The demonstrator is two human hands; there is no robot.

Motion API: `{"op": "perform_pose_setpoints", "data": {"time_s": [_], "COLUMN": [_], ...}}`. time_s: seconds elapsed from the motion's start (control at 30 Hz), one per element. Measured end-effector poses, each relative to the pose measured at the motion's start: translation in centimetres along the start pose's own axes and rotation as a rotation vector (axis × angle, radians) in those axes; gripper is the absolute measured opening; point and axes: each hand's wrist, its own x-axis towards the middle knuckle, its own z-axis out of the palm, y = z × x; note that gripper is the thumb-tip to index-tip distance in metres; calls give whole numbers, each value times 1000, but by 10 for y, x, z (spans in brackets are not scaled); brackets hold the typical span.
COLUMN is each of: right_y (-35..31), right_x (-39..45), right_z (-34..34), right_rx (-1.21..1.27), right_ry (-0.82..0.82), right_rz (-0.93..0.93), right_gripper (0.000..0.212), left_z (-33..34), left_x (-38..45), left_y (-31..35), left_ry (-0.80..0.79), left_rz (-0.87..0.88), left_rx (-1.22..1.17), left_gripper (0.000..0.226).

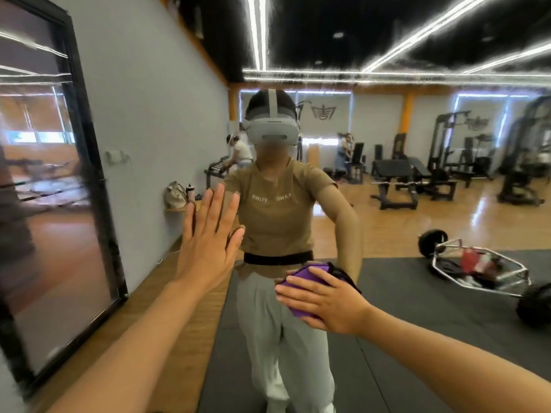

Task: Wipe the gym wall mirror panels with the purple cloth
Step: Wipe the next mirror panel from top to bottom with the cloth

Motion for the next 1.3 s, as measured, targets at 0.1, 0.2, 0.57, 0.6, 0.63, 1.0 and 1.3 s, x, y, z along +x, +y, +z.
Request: {"op": "perform_pose_setpoints", "data": {"time_s": [0.1, 0.2, 0.57, 0.6, 0.63, 1.0, 1.3], "right_y": [35, 95, 215, 201, 184, -10, 169], "right_x": [11, 42, 165, 166, 166, 77, 173], "right_z": [-6, -26, -72, -70, -67, -14, -66], "right_rx": [35, 166, 210, 213, 202, 4, 180], "right_ry": [24, 111, 372, 387, 388, 8, 212], "right_rz": [-114, 63, 922, 921, 883, -98, 239], "right_gripper": [69, 63, 61, 61, 61, 76, 64], "left_z": [0, -5, -25, -23, -21, -19, -25], "left_x": [0, -1, -4, -5, -5, -7, -12], "left_y": [-2, -3, -44, -48, -51, -71, -90], "left_ry": [-34, -34, -39, -49, -52, -29, 20], "left_rz": [7, 15, -162, -147, -133, 8, -72], "left_rx": [-4, -20, 4, 15, 21, 55, 4], "left_gripper": [63, 65, 77, 77, 77, 65, 63]}}
